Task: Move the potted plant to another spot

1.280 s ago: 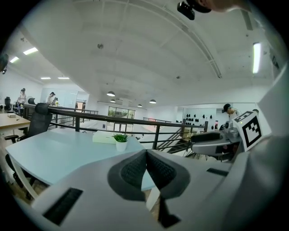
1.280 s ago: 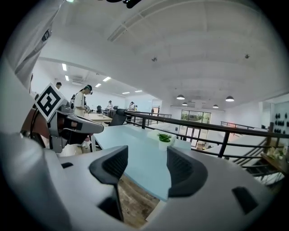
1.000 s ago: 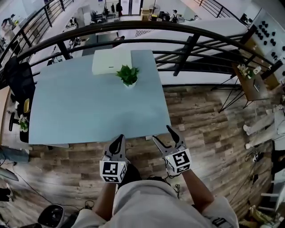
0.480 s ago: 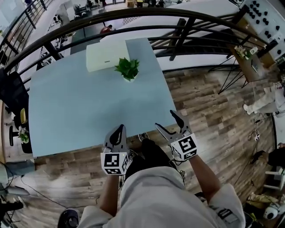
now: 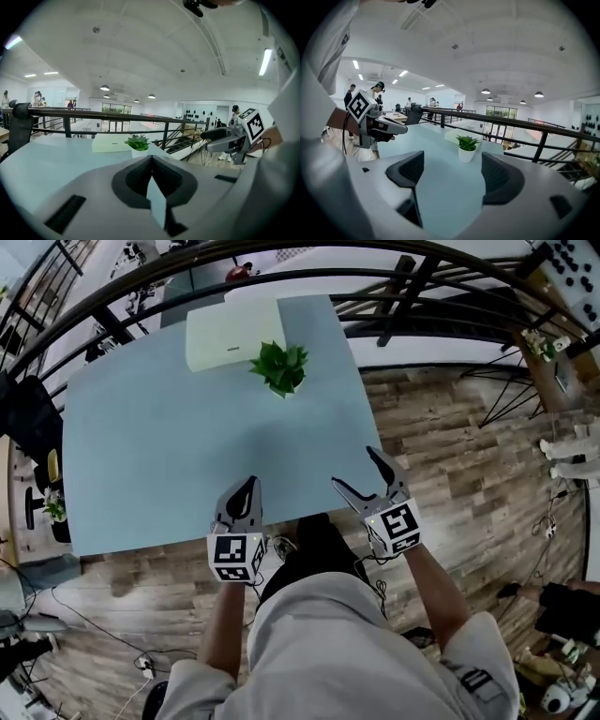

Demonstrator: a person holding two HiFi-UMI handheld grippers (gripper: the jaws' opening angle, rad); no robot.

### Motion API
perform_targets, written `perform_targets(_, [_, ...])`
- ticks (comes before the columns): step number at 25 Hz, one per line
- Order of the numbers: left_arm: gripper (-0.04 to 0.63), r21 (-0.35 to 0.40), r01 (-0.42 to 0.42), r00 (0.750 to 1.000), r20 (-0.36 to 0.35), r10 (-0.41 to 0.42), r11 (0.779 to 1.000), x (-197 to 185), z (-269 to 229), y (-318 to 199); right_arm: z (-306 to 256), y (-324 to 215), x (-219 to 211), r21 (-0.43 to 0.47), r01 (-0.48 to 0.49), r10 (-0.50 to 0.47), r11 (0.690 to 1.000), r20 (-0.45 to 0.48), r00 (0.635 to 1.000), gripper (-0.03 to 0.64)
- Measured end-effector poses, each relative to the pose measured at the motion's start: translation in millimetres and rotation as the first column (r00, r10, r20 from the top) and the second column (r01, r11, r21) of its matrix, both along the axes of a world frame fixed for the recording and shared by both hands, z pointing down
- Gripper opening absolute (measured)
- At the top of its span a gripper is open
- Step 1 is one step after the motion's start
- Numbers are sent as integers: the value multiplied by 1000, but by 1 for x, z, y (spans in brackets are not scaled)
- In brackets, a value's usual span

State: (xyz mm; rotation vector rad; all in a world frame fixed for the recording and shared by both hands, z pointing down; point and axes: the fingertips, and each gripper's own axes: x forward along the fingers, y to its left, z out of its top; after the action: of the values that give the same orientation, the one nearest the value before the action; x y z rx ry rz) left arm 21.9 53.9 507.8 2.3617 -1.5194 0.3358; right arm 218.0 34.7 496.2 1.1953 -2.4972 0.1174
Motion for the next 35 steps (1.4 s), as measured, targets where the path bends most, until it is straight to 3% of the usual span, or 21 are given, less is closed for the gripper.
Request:
perform_targets(13, [12, -157, 90, 995, 57, -82, 984, 13, 57, -67, 49, -99, 7, -53, 76, -73, 996, 53, 996, 399])
perform_targets(23, [12, -208, 140, 987, 110, -120, 968, 14, 83, -114, 81, -165, -10, -92, 192, -185, 977, 77, 980, 420])
perform_targets(35, [12, -255, 245, 964, 162, -209, 935, 0, 105, -127, 120, -210, -40, -131, 332, -325, 934, 71, 943, 440])
